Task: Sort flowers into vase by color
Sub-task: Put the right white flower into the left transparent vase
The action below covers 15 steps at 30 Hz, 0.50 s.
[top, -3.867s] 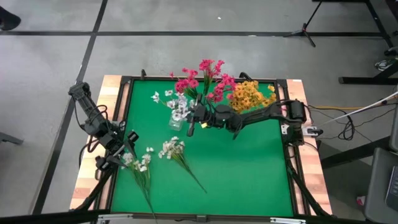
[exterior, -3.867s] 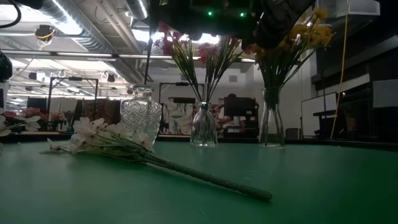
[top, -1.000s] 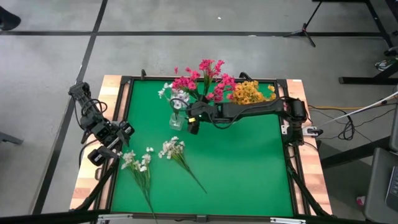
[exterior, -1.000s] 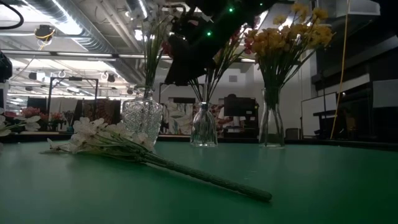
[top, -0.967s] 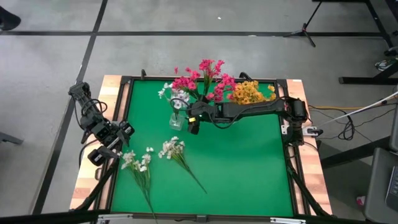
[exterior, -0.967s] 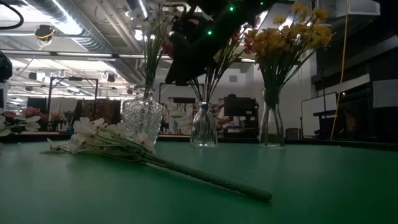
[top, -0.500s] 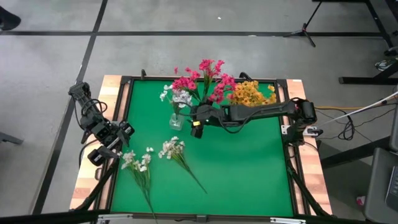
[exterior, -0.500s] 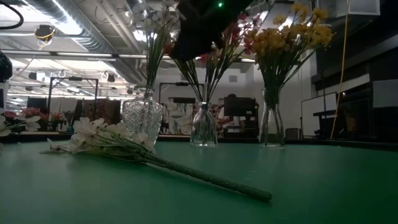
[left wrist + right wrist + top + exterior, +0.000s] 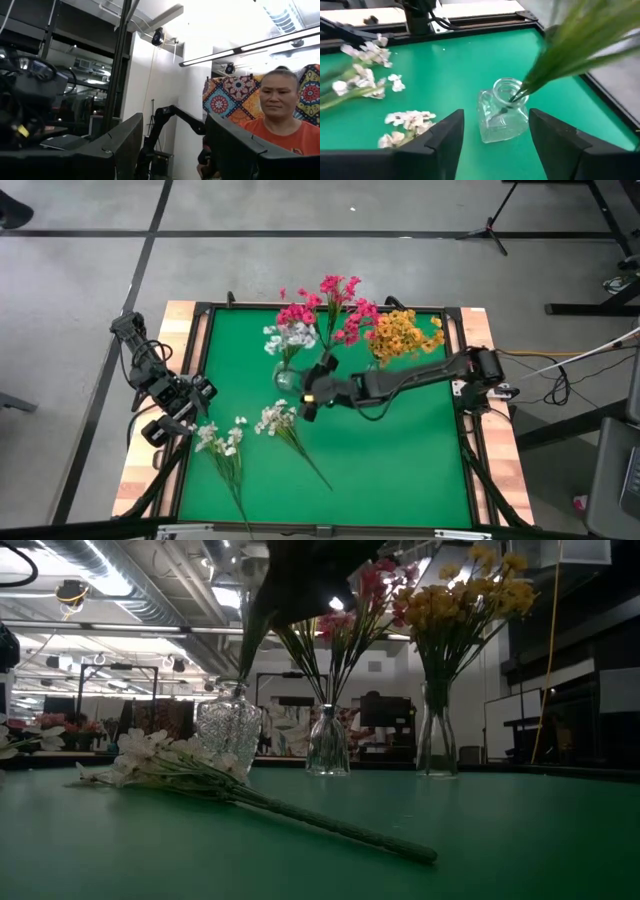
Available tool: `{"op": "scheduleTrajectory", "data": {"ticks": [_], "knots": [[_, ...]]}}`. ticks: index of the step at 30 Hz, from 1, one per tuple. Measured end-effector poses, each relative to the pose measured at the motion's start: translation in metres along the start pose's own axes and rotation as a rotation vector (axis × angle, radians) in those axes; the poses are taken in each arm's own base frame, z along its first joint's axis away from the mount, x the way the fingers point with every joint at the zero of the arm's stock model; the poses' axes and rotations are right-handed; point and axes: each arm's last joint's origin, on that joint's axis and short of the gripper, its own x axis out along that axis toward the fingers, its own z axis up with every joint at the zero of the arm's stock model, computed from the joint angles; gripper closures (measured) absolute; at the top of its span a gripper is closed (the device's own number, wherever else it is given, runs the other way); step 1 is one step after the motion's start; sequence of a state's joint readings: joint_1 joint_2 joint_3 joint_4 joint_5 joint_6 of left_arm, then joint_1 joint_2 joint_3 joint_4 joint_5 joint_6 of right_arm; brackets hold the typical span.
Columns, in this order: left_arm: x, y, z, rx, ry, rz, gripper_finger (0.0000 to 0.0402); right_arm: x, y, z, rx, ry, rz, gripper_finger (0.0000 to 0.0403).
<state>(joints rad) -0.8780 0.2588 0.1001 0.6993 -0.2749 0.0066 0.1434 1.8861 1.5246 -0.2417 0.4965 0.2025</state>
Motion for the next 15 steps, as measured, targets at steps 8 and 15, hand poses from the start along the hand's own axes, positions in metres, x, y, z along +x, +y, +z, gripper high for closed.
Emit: {"op": "scheduleTrajectory", "data": {"ticks": [8, 15], "knots": [[0.000, 0.000, 0.000, -0.029, 0.004, 0.000, 0.0188, 0.021, 0.004, -0.017, -0.058, 0.000, -0.215, 0.0286], [0.000, 0.000, -0.001, -0.028, 0.009, 0.000, 0.0188, 0.031, -0.012, -0.009, -0.027, -0.045, -0.264, 0.0390]]}}
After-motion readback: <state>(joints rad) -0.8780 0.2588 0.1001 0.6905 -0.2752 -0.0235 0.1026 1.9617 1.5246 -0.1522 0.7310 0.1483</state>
